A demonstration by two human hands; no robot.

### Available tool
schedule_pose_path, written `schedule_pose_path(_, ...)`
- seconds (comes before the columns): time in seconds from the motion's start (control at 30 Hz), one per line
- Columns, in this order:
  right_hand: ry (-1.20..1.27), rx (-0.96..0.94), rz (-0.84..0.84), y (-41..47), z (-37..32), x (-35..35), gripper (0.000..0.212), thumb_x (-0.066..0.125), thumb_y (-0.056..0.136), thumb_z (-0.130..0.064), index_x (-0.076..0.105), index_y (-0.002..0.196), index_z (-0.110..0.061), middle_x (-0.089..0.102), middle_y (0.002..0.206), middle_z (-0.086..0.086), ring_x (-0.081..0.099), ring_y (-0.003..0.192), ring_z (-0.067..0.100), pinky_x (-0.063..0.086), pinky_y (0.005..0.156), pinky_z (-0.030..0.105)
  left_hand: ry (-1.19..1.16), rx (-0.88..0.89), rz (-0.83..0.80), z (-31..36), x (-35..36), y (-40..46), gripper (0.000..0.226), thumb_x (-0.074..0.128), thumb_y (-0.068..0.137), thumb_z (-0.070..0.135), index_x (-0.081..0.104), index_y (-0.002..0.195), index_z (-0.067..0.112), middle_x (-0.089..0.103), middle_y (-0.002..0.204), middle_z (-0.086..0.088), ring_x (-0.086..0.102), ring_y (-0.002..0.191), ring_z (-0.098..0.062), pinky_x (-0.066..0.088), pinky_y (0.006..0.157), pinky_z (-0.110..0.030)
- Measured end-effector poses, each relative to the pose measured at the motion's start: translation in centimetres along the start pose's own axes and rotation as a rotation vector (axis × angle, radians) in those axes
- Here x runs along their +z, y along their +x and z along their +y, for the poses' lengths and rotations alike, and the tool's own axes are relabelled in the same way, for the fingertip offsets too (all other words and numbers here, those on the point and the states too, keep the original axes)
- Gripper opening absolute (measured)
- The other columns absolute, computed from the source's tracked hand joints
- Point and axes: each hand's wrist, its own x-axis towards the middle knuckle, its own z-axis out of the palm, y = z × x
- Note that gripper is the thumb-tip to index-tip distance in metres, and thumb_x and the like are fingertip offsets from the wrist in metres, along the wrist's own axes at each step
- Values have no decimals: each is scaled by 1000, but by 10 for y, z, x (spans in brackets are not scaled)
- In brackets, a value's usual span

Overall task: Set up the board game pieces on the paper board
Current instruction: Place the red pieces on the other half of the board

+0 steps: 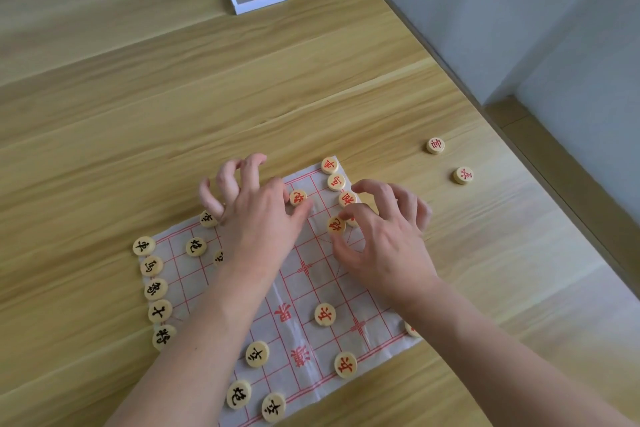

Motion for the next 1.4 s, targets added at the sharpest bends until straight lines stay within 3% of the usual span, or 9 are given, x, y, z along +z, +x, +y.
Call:
schedule_pose_path(0.33, 12, 4, -2, -6, 1, -1, 24, 56, 77, -47, 65, 91, -30, 47, 127, -8, 31, 121, 21, 15, 101, 39, -27, 43, -2, 1, -1, -2, 23, 73, 69, 49, 64, 75, 30, 45, 137, 4, 30, 129, -31, 15, 104, -59)
schedule_pose_path(0.5, 18, 4, -6, -5, 3, -3, 27, 52, 78, -48, 65, 93, -30, 46, 127, -9, 30, 122, 20, 15, 101, 40, -63, 61, -52, 0, -1, 3, 12, 73, 72, 34, 68, 83, 34, 42, 139, 7, 26, 128, -29, 15, 105, -58)
schedule_pose_path(0.63, 26, -3, -21, -7, 5, -4, 31, 48, 79, -49, 66, 95, -30, 46, 128, -8, 31, 123, 21, 14, 102, 40, -44, 90, -107, -2, -2, 6, 19, 74, 70, 26, 69, 86, 36, 40, 142, 9, 24, 128, -28, 15, 104, -58)
schedule_pose_path(0.97, 34, -40, -26, -18, 10, -6, 27, 54, 79, -46, 67, 96, -30, 46, 128, -8, 33, 121, 22, 19, 101, 43, -43, 56, -89, 2, -11, 2, 30, 71, 69, 30, 66, 98, 36, 38, 141, 7, 26, 129, -29, 16, 104, -57)
schedule_pose_path(1.2, 28, -73, -50, -32, 9, -10, 20, 63, 80, -43, 66, 95, -30, 47, 128, -9, 33, 121, 20, 16, 100, 39, -59, 23, -98, 2, -21, -13, 36, 60, 64, 13, 63, 91, 37, 38, 140, 8, 25, 129, -28, 17, 106, -58)
schedule_pose_path(1.4, 21, -109, -28, -50, 8, -17, 19, 62, 79, -42, 68, 91, -29, 49, 127, -9, 34, 119, 18, 16, 98, 38, -63, -1, -102, 1, -31, -29, 36, 62, 66, 14, 63, 93, 38, 36, 141, 9, 22, 131, -26, 14, 107, -57)
